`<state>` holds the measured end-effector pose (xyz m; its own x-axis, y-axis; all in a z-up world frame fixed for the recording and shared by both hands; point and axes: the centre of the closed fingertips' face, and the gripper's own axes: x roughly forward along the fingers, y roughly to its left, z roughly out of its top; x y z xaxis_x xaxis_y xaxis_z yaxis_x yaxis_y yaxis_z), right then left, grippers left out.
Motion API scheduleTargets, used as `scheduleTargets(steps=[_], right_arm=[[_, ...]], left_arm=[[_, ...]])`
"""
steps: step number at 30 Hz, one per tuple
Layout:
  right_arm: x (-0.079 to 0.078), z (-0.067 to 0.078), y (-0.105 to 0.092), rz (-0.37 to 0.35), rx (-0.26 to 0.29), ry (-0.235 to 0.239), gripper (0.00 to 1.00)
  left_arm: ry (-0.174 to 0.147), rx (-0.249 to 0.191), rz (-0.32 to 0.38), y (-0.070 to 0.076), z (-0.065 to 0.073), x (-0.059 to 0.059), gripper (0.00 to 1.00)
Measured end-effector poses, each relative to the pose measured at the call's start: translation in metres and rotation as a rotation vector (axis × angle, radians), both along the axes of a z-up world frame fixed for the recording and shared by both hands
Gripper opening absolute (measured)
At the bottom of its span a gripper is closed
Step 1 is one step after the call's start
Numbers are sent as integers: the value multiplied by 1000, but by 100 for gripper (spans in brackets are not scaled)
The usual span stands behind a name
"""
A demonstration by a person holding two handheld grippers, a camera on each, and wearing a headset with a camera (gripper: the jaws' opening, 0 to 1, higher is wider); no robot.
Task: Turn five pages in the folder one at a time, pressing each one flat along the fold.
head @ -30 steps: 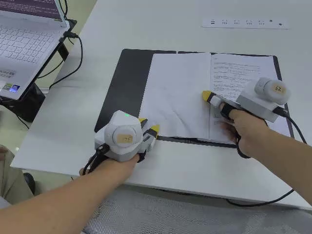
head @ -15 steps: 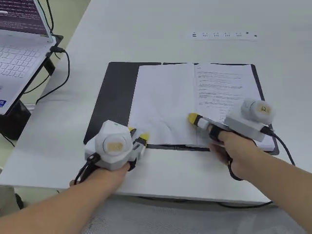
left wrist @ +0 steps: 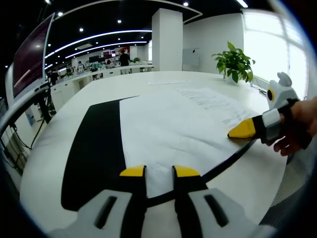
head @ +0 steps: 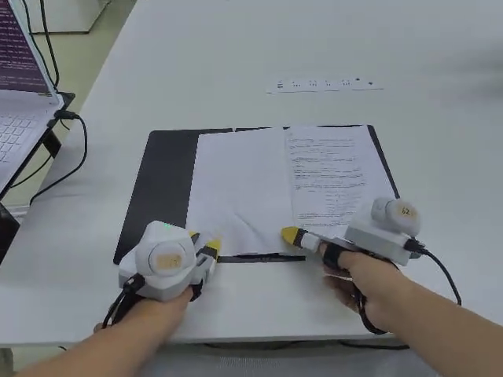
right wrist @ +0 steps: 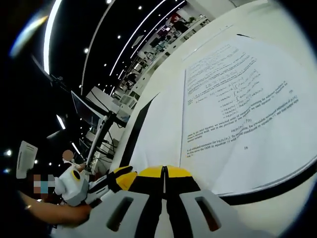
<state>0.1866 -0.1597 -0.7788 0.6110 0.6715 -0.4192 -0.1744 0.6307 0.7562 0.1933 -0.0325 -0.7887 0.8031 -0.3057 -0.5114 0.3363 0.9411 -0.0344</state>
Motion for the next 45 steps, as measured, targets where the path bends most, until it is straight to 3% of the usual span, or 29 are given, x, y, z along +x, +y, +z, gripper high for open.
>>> scheduleTargets(steps=[6, 8, 12, 14, 18, 26, 30, 33, 35, 36, 37, 42, 45], right_arm=[[-19, -5, -2, -33, 39, 86, 0], [-24, -4, -2, -46, 39, 94, 0], [-37, -5, -2, -54, 29, 139, 0], [-47, -8, -3, -34, -13, 165, 0], [-54, 1, -8, -54, -20, 174, 0], [-58, 33, -14, -99, -3, 123, 0], [-63, 44, -18, -107, -32, 98, 0], [-64, 53, -23, -116, -44, 84, 0], [-62, 61, -26, -131, -44, 73, 0], [-62, 67, -28, -144, -40, 64, 0], [-61, 72, -29, -155, -35, 60, 0], [-60, 98, -32, -187, -10, 18, 0], [-60, 110, -36, -194, -39, -16, 0]], left_arm=[[4, 4, -1, 0, 1, 0, 19], [5, 6, -1, 0, 1, -1, 19], [7, 11, 1, 0, 2, -1, 19], [10, 11, 3, 0, 2, -1, 19], [23, 14, 5, 1, 1, -1, 19], [51, 5, 21, 1, 2, 0, 19], [111, 4, -33, -5, 2, -3, 26], [210, 28, -69, -9, 3, -14, 34], [186, 15, -62, -12, 16, -13, 34], [128, -20, -81, -19, 29, -10, 34], [110, -36, -87, -22, 37, -12, 33], [101, -92, -112, -33, 71, -30, 37], [74, -177, -95, -39, 98, -38, 39]])
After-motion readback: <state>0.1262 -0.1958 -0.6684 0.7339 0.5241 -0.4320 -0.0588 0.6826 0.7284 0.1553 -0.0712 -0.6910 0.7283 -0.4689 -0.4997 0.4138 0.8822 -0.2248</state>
